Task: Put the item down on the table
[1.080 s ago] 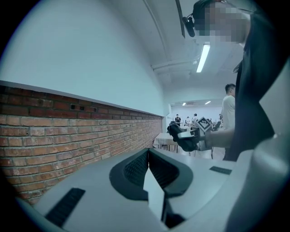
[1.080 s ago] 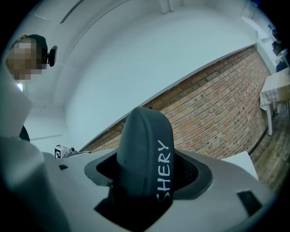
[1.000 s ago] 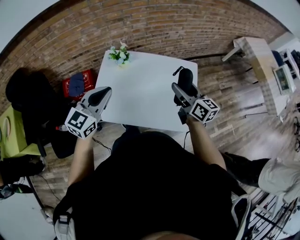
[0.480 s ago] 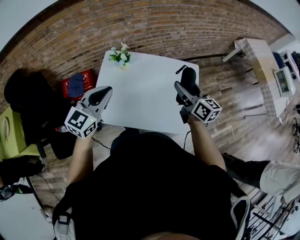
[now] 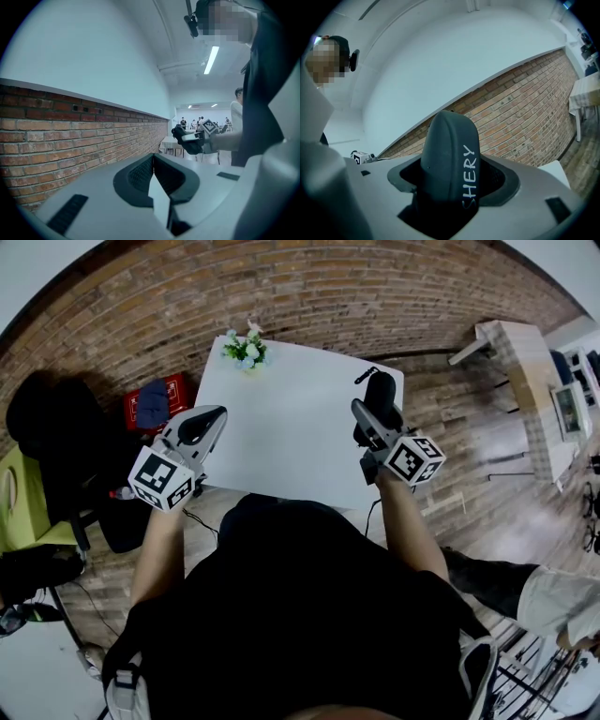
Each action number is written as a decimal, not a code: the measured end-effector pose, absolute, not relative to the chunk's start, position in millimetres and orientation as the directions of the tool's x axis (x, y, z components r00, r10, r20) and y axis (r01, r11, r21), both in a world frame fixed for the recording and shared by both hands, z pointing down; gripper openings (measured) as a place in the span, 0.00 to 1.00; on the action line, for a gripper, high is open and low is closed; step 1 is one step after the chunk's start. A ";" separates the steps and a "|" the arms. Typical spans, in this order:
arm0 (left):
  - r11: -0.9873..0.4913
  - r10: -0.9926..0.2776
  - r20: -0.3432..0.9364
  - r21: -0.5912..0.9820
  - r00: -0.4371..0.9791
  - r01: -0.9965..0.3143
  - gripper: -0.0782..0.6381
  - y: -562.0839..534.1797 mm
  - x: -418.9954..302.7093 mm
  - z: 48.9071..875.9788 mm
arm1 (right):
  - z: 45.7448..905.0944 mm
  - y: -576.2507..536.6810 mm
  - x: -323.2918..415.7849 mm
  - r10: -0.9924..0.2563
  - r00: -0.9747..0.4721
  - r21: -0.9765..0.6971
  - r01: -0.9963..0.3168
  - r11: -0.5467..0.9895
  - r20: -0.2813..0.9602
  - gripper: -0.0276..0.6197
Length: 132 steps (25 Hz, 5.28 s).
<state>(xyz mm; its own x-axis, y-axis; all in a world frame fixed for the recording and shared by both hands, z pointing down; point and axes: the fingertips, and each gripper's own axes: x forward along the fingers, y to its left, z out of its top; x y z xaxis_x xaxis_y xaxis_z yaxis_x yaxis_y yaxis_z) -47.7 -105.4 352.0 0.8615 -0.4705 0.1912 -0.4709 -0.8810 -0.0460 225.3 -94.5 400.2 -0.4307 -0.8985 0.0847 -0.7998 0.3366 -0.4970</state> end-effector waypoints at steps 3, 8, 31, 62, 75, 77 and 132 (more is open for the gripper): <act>-0.881 -0.470 0.191 -0.044 0.862 -0.471 0.12 -109.4 -48.2 351.1 | 400.2 -99.2 223.2 -0.897 -0.434 -0.498 -0.798 0.339 0.086 0.58; -0.884 -0.463 0.198 -0.039 0.864 -0.465 0.12 -118.6 -45.0 352.9 | 401.3 -108.5 225.7 -0.896 -0.433 -0.498 -0.800 0.335 0.093 0.58; -0.886 -0.457 0.217 -0.024 0.863 -0.463 0.12 -148.5 -49.1 362.5 | 420.9 -138.4 220.9 -0.892 -0.433 -0.510 -0.801 0.313 0.133 0.58; -0.881 -0.461 0.241 -0.007 0.854 -0.474 0.12 -178.5 -49.0 378.9 | 474.9 -172.4 218.6 -0.857 -0.441 -0.461 -0.839 0.289 0.265 0.58; -0.879 -0.460 0.258 0.008 0.850 -0.478 0.12 -186.7 -51.6 386.9 | 507.2 -179.5 203.6 -0.821 -0.471 -0.473 -0.832 0.291 0.322 0.58; -0.878 -0.459 0.258 0.012 0.850 -0.478 0.12 -187.1 -52.1 387.3 | 512.6 -179.4 202.7 -0.815 -0.474 -0.472 -0.832 0.291 0.333 0.58; -0.842 -0.493 0.331 0.050 0.804 -0.537 0.12 -211.8 -97.6 422.2 | 621.9 -204.9 150.9 -0.674 -0.532 -0.495 -0.825 0.275 0.513 0.58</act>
